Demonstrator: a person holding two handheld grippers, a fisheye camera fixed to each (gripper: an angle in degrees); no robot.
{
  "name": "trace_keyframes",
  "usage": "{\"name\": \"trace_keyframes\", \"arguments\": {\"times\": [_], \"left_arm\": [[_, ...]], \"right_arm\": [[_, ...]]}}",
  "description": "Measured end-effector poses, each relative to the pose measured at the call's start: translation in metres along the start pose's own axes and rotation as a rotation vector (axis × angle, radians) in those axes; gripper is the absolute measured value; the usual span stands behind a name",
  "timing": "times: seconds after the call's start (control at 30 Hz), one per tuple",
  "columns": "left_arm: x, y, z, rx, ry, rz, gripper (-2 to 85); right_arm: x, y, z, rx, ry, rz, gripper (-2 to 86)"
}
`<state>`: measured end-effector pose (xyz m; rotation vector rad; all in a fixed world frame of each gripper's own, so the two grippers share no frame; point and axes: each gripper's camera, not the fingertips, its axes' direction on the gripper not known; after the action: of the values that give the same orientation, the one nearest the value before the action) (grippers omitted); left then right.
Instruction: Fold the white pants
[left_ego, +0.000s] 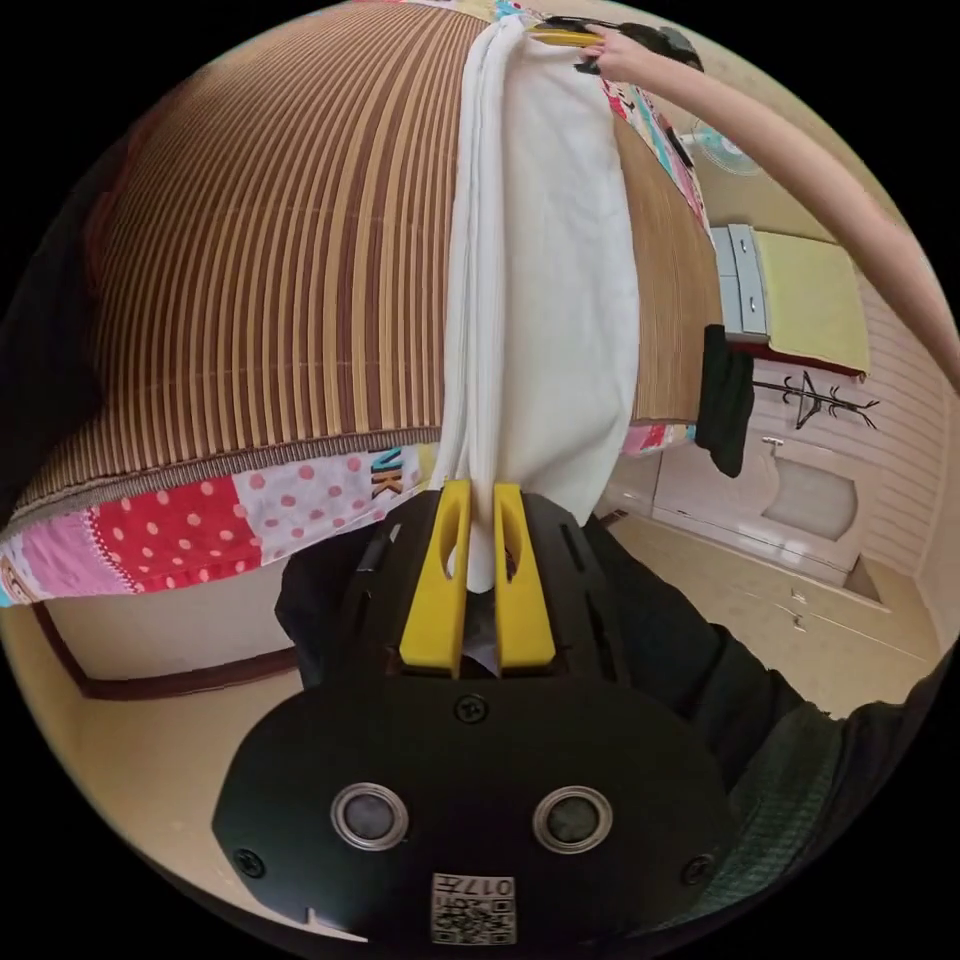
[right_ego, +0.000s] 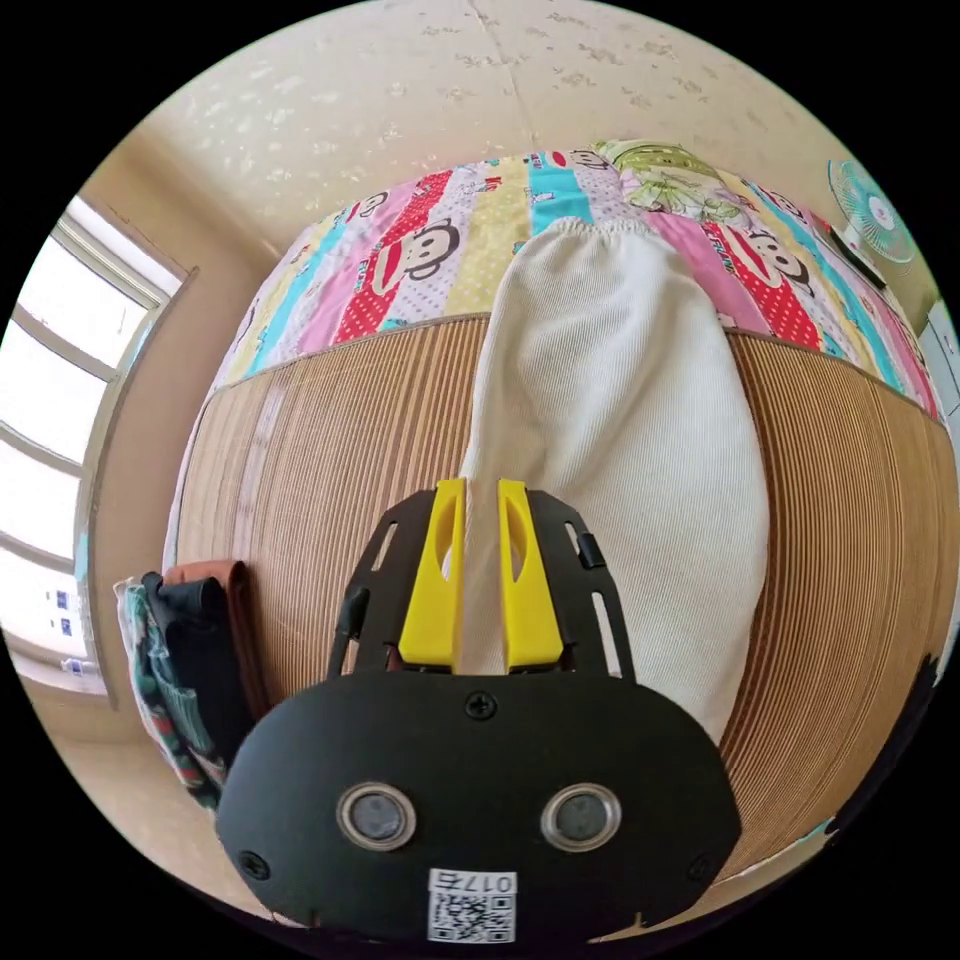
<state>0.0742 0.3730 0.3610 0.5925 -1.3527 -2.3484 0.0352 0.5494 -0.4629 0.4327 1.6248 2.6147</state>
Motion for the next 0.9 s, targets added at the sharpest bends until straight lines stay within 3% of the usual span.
{"name": "trace_keyframes", "arguments": {"times": [0.13,0.23,0.37,0.43,0.67,0.83,0.9], "left_arm": [[-0.006,-0.016,-0.006,-0.083,0.092,0.034,4.5],[0.006,-0.027,-0.011,-0.142,0.086,0.068,4.4],[0.028,-0.039,-0.011,-0.206,0.018,0.111,4.4],[0.039,-0.046,-0.012,-0.249,-0.011,0.129,4.6],[0.058,-0.051,-0.017,-0.293,-0.024,0.145,4.4],[0.089,-0.034,-0.064,-0.194,0.216,0.229,3.5],[0.087,-0.024,-0.062,-0.174,0.153,0.196,3.6]], "right_arm": [[0.022,0.108,-0.044,-0.102,0.055,-0.055,6.9],[0.067,0.210,-0.079,-0.169,0.190,0.095,6.2],[0.111,0.344,-0.087,-0.378,0.124,0.318,9.2],[0.110,0.379,-0.089,-0.408,0.104,0.321,10.5],[0.098,0.411,-0.079,-0.528,0.093,0.155,3.2],[0.103,0.405,-0.134,-0.453,0.025,0.088,1.9],[0.116,0.408,-0.138,-0.456,0.058,0.071,1.8]]}}
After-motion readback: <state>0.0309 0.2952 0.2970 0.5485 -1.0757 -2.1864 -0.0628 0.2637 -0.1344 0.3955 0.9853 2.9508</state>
